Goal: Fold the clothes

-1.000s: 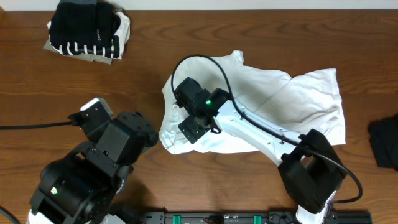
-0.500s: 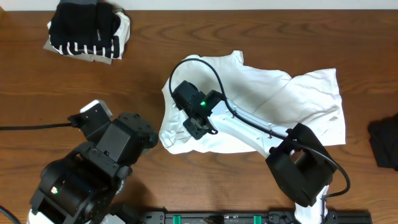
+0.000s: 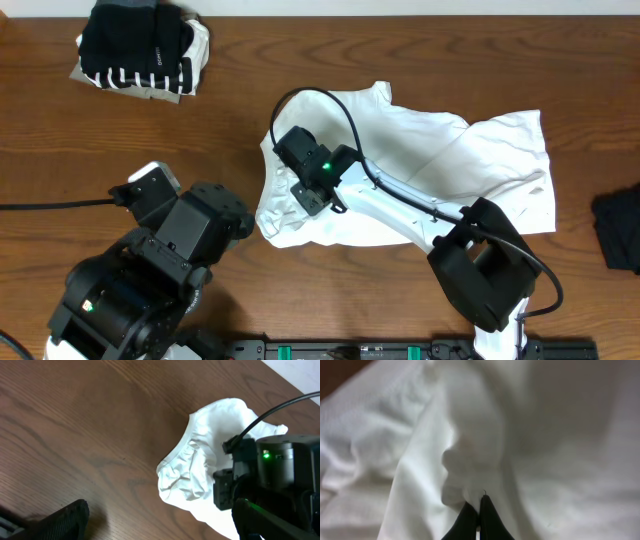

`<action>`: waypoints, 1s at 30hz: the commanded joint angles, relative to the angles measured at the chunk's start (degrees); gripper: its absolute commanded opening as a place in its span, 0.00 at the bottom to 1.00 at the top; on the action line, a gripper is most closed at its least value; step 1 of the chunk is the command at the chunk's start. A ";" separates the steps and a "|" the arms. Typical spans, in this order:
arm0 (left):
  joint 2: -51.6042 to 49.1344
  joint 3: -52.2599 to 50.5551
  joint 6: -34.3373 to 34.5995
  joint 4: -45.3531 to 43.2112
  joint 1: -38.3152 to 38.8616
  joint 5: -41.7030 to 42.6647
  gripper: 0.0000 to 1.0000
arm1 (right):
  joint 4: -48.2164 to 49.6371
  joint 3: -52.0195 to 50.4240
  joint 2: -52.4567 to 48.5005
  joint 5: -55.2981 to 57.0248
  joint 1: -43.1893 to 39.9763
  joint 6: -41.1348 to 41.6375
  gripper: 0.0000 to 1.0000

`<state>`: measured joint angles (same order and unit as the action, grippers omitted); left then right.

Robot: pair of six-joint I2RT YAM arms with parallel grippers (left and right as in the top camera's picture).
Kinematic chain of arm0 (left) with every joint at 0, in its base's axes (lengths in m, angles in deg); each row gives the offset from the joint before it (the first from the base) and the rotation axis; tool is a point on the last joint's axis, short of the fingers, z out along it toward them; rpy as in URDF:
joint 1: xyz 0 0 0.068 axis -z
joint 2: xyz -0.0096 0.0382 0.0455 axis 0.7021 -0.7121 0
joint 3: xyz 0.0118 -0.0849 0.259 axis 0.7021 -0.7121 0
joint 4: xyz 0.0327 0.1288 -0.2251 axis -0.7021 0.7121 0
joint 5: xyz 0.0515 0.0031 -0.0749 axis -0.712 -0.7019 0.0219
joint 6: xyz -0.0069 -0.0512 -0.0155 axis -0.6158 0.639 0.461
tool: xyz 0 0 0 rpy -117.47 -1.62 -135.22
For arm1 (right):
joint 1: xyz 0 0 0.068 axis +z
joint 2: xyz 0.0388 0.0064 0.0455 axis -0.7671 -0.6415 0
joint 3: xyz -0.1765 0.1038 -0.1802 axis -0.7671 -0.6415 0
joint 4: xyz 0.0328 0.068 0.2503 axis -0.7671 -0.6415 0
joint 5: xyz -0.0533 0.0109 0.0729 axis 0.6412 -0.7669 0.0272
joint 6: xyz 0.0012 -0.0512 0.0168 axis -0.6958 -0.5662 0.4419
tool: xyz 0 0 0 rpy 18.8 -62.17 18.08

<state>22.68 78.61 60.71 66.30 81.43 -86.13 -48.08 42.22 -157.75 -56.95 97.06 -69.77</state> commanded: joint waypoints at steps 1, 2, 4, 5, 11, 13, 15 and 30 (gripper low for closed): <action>0.02 0.11 0.28 0.35 -0.28 -1.49 0.93 | 2.10 0.33 -0.17 5.79 -1.40 2.64 0.01; 0.02 0.11 0.28 0.42 -0.28 -1.46 0.93 | 2.84 0.31 -0.17 6.45 -1.84 3.13 0.01; 0.02 0.11 0.28 0.61 -0.28 -1.31 0.93 | 4.39 0.31 -0.17 6.71 -2.91 3.34 0.01; 0.02 0.11 0.28 0.79 -0.28 -1.31 0.93 | 5.03 0.31 -0.17 6.71 -3.54 3.37 0.01; -0.37 0.11 0.28 1.46 -0.28 -1.31 0.93 | 7.87 0.31 -0.17 6.73 -6.82 3.32 0.01; -0.79 0.11 0.28 1.44 -0.28 -1.27 0.93 | 8.44 0.33 -0.17 6.67 -7.61 3.37 0.05; -1.27 0.11 0.26 1.44 -0.28 -0.70 0.93 | 8.35 0.33 -0.17 6.62 -7.98 3.58 0.36; -12.79 0.11 -3.87 -1.49 4.52 4.90 0.93 | -20.72 7.67 11.37 11.41 -14.05 23.43 0.69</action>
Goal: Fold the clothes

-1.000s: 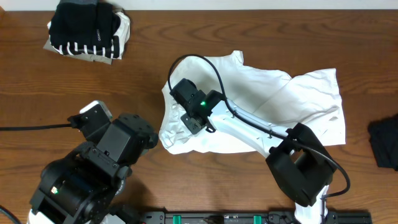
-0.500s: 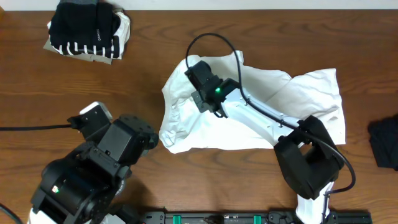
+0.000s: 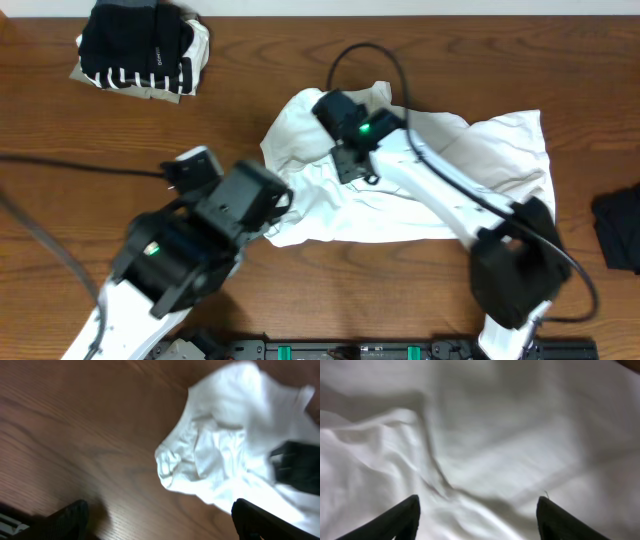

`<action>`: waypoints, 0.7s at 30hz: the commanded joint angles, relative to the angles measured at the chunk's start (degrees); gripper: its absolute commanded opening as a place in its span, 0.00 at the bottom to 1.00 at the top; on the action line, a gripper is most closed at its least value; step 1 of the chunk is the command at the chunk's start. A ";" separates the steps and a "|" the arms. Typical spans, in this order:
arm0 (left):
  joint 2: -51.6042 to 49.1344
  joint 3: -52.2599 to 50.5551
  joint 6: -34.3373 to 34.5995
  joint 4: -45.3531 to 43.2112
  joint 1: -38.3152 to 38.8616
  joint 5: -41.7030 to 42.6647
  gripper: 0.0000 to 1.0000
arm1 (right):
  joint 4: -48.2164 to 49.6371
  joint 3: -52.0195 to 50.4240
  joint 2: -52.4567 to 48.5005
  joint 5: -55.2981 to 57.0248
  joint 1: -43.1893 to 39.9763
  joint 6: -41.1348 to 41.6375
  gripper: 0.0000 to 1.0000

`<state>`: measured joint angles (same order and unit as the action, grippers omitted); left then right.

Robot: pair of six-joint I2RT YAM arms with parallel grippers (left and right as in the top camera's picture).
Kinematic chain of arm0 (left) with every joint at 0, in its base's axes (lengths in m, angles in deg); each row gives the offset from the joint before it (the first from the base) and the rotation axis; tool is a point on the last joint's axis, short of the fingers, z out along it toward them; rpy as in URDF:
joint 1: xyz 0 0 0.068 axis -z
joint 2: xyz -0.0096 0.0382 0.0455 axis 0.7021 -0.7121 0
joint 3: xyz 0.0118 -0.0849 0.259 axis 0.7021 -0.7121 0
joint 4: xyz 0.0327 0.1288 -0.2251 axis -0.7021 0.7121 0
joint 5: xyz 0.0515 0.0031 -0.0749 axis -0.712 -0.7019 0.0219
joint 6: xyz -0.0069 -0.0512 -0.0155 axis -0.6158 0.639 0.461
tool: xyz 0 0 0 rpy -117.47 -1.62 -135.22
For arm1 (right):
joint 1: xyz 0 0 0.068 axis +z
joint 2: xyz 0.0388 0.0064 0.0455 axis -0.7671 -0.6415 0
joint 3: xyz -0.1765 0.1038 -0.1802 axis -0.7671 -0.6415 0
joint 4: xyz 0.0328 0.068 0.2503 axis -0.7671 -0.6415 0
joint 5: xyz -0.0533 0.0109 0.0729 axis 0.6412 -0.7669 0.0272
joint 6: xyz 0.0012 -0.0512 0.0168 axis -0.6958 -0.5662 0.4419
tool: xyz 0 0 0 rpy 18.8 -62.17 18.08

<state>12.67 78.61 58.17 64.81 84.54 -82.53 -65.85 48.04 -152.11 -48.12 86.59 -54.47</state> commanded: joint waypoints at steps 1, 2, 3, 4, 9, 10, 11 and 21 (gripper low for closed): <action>-4.33 0.11 -1.33 -0.02 1.92 1.31 0.93 | -5.11 1.86 6.88 2.27 -5.20 9.31 0.69; -5.84 0.11 -1.33 -0.09 2.23 1.31 0.93 | -7.63 1.86 8.31 0.85 -7.74 9.66 0.69; -7.10 0.11 -1.31 -0.26 2.40 1.31 0.93 | -9.29 1.86 9.29 -0.94 -9.86 9.66 0.69; -8.59 0.11 -1.33 -0.61 2.43 1.38 0.93 | -11.02 1.86 10.21 -3.43 -12.50 9.40 0.69; -15.37 0.11 -4.37 -5.01 2.40 2.25 0.93 | -18.75 1.84 12.22 -10.16 -25.77 5.25 0.70; -16.72 0.11 -6.34 -6.51 2.40 3.26 0.93 | -20.26 1.79 12.20 -10.84 -27.82 4.66 0.70; -18.16 0.11 -8.17 -8.04 2.40 4.61 0.93 | -21.53 1.60 12.20 -11.52 -29.66 3.80 0.70; -34.51 0.11 -15.69 -13.90 2.19 11.93 0.93 | -24.98 -3.10 13.11 -17.18 -40.76 -1.53 0.68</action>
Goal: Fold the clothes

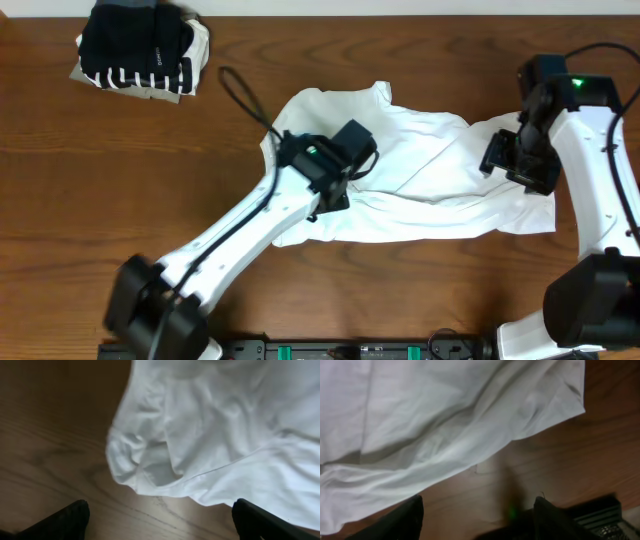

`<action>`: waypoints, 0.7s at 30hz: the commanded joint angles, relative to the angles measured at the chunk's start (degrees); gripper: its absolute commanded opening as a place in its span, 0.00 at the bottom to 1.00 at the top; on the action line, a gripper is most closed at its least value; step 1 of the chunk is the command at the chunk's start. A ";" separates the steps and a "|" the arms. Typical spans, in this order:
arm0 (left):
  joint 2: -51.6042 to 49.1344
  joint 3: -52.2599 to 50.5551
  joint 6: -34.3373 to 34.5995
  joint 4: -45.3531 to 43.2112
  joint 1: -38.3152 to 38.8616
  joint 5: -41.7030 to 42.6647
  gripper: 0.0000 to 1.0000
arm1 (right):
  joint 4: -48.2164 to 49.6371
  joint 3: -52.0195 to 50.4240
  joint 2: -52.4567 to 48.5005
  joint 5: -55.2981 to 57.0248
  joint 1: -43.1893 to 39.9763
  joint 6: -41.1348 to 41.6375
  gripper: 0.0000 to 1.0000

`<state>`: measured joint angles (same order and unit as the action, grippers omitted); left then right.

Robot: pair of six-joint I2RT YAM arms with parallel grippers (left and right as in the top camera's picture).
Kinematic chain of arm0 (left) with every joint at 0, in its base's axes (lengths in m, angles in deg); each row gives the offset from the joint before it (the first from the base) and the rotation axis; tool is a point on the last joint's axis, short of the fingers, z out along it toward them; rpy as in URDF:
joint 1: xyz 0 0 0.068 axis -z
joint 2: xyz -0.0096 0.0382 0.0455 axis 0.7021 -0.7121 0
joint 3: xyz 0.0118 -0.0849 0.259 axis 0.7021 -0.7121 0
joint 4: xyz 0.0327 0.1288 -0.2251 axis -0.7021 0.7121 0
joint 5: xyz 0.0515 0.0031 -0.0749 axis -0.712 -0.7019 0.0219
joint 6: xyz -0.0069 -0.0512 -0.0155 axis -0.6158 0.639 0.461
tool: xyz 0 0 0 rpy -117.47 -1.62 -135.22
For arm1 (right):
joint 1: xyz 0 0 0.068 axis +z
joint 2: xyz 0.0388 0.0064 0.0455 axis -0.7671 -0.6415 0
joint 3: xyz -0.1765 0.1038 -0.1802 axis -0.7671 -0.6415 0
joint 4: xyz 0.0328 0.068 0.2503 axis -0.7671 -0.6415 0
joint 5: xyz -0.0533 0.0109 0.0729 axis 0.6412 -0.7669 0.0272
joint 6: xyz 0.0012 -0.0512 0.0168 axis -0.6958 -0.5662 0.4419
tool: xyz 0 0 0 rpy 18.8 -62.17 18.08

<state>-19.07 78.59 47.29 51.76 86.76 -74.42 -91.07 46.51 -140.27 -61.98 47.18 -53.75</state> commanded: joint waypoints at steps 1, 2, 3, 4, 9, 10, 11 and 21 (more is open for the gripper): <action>-3.85 0.13 -5.90 -1.75 -0.04 5.53 0.93 | 0.70 -2.43 1.57 -3.37 -1.70 -2.25 0.68; -4.98 0.13 -6.58 -2.67 -0.04 7.17 0.93 | 1.16 -3.39 1.84 -3.34 -1.84 -2.25 0.68; -5.84 0.13 -7.13 -3.48 -0.04 8.20 0.93 | 1.60 -4.26 2.05 -3.34 -1.90 -2.25 0.68; -6.64 0.13 -8.02 -4.44 -0.04 8.92 0.92 | 2.16 -5.44 2.25 -3.39 -1.88 -2.25 0.68; -8.66 0.13 -11.74 -8.81 -0.04 13.94 0.79 | 6.54 -11.89 3.17 -5.49 -1.90 -2.23 0.65; -8.90 0.11 -11.74 -9.38 -0.04 14.78 0.70 | 7.48 -12.94 3.26 -6.05 -1.90 -2.23 0.60; -9.01 0.11 -11.74 -9.68 -0.04 15.32 0.50 | 8.44 -14.10 3.26 -6.69 -1.90 -2.25 0.54; -9.20 -4.81 -11.67 -14.19 -0.04 18.80 0.06 | 14.34 -22.05 3.26 -9.57 -1.90 -2.16 0.01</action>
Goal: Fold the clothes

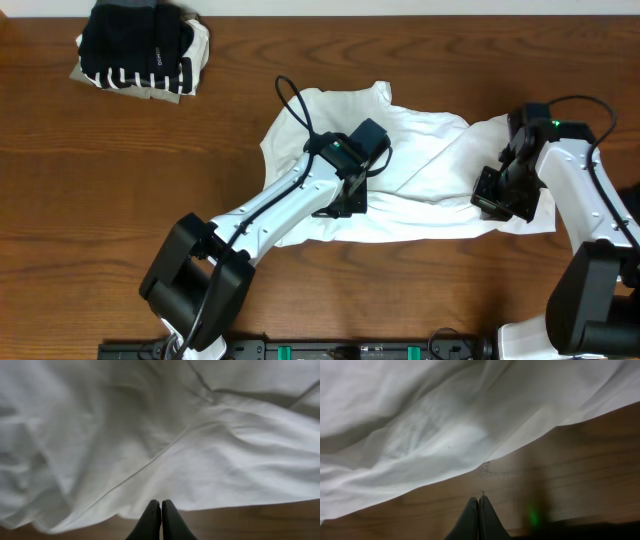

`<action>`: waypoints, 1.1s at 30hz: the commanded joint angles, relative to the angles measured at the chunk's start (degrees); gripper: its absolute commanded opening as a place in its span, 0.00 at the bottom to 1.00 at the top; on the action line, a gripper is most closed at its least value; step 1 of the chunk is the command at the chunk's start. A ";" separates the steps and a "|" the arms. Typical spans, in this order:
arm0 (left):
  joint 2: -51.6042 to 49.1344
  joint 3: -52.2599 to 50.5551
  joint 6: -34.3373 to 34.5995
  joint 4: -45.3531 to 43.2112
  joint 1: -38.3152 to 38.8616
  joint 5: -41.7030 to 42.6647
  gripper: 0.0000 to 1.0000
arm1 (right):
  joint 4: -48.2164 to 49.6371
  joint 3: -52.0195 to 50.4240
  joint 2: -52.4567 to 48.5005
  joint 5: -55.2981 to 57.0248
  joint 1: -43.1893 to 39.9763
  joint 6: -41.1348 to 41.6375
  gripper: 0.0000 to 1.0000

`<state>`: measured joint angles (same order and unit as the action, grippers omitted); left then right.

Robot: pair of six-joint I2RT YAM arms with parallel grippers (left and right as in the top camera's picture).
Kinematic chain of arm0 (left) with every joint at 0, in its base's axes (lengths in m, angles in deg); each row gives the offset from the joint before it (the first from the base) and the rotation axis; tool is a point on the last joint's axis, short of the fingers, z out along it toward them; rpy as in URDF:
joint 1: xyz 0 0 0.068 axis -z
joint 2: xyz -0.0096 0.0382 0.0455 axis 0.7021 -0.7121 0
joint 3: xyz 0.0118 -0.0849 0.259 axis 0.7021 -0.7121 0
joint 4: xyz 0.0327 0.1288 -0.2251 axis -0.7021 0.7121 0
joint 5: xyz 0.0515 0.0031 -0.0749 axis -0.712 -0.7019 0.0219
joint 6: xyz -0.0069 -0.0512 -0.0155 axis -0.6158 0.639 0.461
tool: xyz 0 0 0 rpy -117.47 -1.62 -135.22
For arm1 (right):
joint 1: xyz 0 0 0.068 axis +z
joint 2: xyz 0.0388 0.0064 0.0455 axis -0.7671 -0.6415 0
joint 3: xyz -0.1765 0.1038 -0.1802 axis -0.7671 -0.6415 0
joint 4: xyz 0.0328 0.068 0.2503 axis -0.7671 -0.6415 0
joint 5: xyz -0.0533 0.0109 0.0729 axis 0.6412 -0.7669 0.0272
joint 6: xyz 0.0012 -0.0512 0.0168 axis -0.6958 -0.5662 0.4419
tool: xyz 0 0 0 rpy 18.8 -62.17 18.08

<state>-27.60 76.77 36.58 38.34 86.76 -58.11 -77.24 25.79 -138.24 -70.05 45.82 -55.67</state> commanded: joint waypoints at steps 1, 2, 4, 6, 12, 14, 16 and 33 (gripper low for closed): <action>-0.68 -4.20 -0.96 -1.68 -0.04 2.51 0.06 | 0.61 -1.60 1.20 -1.49 -0.55 -0.24 0.02; -0.68 -5.11 -0.98 -2.36 -0.04 2.49 0.06 | 0.74 -1.86 1.22 -1.46 -0.55 -0.26 0.01; -0.68 -6.71 -0.98 -3.54 -0.13 2.47 0.06 | 0.92 -2.19 1.20 -1.49 -0.55 -0.26 0.01; -0.68 -8.17 -0.96 -4.55 -0.46 2.45 0.06 | 0.96 -2.34 1.20 -1.49 -0.52 -0.26 0.01; -0.68 -11.58 -1.05 -6.56 -4.17 2.45 0.06 | 0.94 -3.13 1.20 -1.46 -0.52 -0.26 0.02; -0.68 -12.48 -1.49 -6.73 -5.81 2.43 0.06 | 1.09 -3.52 1.20 -1.46 -0.55 -0.26 0.02; -0.68 -13.79 -1.46 -6.95 -7.65 2.45 0.06 | 2.08 -4.31 1.20 -1.46 -0.55 -0.24 0.02; -0.57 -17.66 -3.98 -7.82 -12.61 2.16 0.05 | 11.50 -8.90 1.20 3.30 -2.43 6.19 0.02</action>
<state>-27.49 60.66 33.78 30.37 74.79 -53.85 -66.66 17.04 -138.24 -69.43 44.93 -52.24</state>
